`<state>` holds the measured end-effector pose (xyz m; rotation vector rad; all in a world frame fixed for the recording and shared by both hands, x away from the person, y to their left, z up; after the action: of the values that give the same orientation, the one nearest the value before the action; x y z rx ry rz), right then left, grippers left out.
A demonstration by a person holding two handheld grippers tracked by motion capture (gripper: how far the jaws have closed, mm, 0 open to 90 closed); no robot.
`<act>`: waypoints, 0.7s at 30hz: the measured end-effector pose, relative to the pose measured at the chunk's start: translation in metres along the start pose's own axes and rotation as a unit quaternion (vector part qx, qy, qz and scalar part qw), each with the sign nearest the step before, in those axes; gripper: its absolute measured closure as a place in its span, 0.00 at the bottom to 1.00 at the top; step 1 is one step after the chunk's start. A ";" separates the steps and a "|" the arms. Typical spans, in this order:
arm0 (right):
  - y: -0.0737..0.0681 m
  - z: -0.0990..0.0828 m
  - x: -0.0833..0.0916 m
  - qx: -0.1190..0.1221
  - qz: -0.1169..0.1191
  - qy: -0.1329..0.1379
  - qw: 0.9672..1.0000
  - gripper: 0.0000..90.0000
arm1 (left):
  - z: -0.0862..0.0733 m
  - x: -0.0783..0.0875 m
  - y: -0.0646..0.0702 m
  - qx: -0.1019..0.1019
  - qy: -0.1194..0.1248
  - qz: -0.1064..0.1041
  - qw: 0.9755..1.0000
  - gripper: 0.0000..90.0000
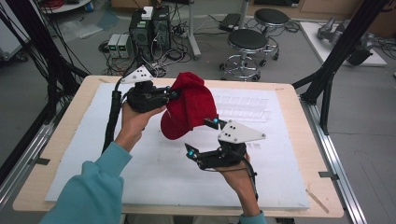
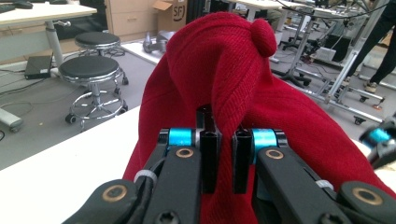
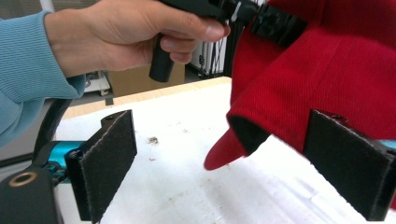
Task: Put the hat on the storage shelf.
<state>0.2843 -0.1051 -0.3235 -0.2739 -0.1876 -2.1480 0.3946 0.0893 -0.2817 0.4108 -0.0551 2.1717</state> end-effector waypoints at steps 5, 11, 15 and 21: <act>-0.004 -0.015 0.001 -0.010 -0.002 -0.002 1.000 0.10 | -0.002 -0.005 -0.003 0.006 -0.003 0.004 1.000 0.95; -0.002 -0.026 -0.006 -0.024 -0.018 -0.015 0.999 0.10 | -0.001 -0.009 0.000 0.010 0.003 0.001 1.000 0.96; 0.003 -0.032 -0.015 -0.035 -0.036 -0.026 0.998 0.10 | 0.000 -0.009 0.002 0.010 0.006 -0.001 1.000 0.95; 0.008 -0.039 -0.027 -0.063 -0.063 -0.035 0.995 0.14 | 0.000 -0.012 0.007 0.007 0.009 -0.002 1.000 0.95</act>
<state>0.3009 -0.0970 -0.3677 -0.4194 -0.1123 -2.2808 0.3951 0.0758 -0.2841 0.3989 -0.0282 2.1724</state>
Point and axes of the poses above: each handheld gripper's, and its own axes: x roughly backward along the jaws, z roughly out of its top, y roughly to its right, the point moved 4 cm from there along -x, roughly forward along the jaws, and after that the axes turned 4 degrees about -y, right-handed, at the moved point
